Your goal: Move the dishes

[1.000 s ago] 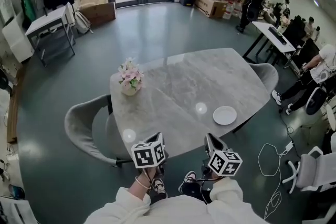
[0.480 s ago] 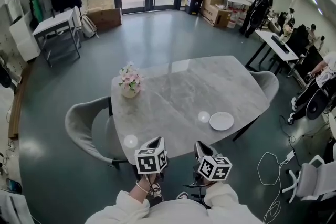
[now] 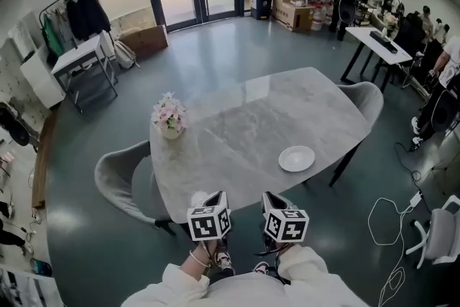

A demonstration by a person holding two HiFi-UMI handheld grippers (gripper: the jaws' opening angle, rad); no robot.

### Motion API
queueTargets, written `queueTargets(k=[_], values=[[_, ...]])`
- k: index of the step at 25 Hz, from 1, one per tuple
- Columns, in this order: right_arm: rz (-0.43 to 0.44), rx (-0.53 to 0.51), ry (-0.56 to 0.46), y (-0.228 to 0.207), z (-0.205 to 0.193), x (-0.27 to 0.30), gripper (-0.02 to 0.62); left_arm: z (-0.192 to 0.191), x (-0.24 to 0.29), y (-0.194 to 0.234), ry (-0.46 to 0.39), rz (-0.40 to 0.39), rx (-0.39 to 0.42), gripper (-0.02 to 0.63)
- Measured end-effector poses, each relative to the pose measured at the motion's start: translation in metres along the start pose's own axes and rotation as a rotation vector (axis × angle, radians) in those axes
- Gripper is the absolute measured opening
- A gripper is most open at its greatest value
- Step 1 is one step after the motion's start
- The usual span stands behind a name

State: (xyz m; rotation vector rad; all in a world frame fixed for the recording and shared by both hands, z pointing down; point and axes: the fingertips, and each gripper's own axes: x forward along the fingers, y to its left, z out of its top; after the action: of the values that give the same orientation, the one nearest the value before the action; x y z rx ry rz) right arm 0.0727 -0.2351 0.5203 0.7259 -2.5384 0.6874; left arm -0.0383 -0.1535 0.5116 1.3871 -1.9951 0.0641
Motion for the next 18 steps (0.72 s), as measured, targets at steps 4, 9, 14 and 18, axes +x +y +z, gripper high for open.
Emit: queueTargets(k=[4, 9, 14, 18], values=[[0.008, -0.034, -0.001, -0.005, 0.005, -0.003, 0.068, 0.002, 0.001, -0.01, -0.013, 0.008, 0.005, 0.009], [-0.012, -0.116, 0.01, -0.006, 0.011, -0.008, 0.058, 0.006, 0.002, -0.016, -0.025, 0.007, 0.001, 0.009], [-0.01, -0.1, 0.015, -0.007, 0.013, -0.007, 0.058, 0.007, 0.005, -0.016, -0.017, -0.004, -0.023, 0.009], [-0.021, -0.095, 0.012, -0.008, 0.012, -0.007, 0.058, 0.007, 0.005, -0.011, -0.016, 0.004, -0.016, 0.009]])
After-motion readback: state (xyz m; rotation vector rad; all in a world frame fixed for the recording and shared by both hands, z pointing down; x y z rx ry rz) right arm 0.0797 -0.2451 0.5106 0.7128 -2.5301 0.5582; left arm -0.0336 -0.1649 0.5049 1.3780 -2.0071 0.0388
